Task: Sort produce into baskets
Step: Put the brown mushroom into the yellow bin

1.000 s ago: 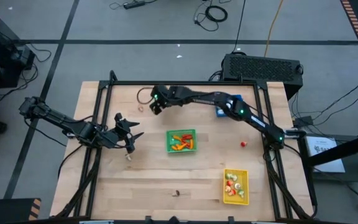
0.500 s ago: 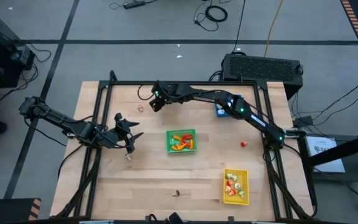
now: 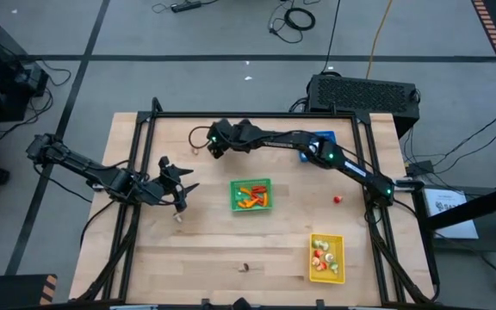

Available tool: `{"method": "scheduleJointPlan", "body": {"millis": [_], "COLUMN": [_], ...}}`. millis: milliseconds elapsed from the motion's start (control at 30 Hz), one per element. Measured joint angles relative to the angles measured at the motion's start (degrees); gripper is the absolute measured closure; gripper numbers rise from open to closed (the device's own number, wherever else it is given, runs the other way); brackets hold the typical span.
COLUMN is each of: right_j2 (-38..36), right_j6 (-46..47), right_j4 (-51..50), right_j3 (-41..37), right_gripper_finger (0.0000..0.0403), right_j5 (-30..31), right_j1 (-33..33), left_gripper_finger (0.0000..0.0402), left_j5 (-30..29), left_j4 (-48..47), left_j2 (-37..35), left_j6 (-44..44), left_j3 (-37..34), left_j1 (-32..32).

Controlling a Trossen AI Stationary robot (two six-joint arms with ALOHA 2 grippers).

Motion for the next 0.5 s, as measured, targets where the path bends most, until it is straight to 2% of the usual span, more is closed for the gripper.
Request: {"method": "scheduleJointPlan", "body": {"millis": [500], "right_j2": [-0.1], "right_j6": [-3.5], "right_j4": [0.2], "right_j3": [0.1], "right_gripper_finger": [0.0284], "right_j5": [-3.5], "right_j1": [-0.7], "left_gripper_finger": [0.0159], "left_j5": [0.1], "left_j4": [0.1], "left_j2": [0.0], "left_j6": [-0.1], "left_j3": [0.0], "left_j1": [0.0]}}
